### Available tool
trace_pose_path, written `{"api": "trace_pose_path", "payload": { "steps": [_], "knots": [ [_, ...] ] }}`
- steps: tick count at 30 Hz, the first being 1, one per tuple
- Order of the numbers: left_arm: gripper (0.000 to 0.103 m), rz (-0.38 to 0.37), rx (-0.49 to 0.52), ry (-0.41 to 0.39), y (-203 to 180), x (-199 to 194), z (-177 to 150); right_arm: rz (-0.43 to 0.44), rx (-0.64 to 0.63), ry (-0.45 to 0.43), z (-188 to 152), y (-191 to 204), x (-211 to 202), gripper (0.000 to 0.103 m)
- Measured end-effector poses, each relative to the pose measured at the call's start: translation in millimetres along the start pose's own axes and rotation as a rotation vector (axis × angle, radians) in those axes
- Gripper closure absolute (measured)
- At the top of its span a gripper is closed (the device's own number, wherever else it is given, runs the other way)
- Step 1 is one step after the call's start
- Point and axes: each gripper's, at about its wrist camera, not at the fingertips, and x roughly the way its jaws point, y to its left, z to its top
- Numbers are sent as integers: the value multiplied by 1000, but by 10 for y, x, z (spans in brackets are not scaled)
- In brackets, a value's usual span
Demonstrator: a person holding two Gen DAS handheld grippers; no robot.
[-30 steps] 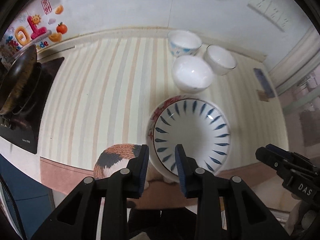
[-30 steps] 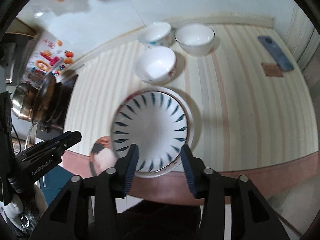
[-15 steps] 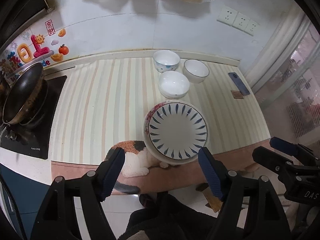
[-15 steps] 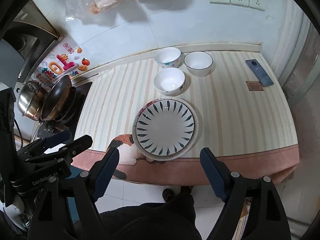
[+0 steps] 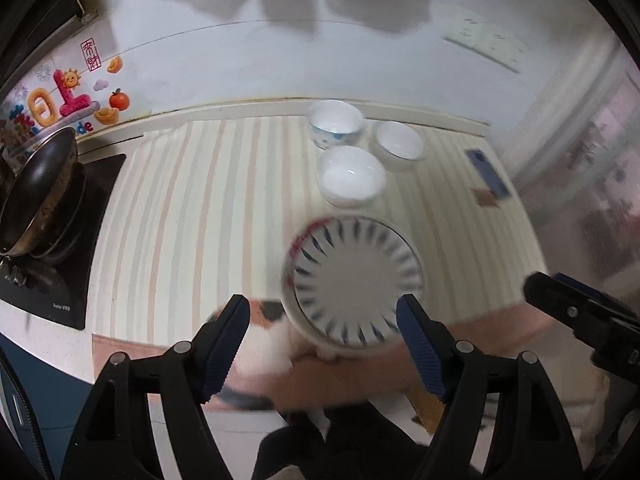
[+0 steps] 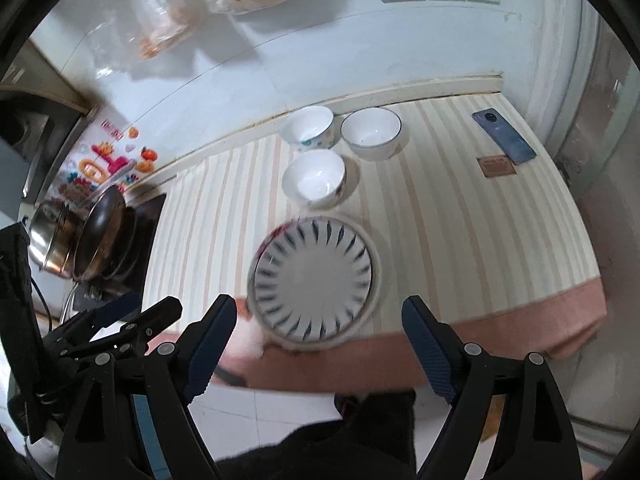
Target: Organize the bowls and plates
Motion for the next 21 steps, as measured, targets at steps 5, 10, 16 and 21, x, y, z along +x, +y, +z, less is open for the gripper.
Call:
{"api": "trace_pose_path", "payload": {
  "steps": [5,10,16,21],
  "knots": [
    [28,21,-86,53,94,688,546,85,21,62,494,-214,728,16],
    [30,10,-159,124,151,1411,1008,132,1,132,985,-417,1596,17],
    [54,-19,-200,233,171,2298,1381,186,26,227,1448,-651,2573,39],
    [81,-34,-183,284,154,2752,1470,247,49,292,1637,-695,3120,75]
  ]
}}
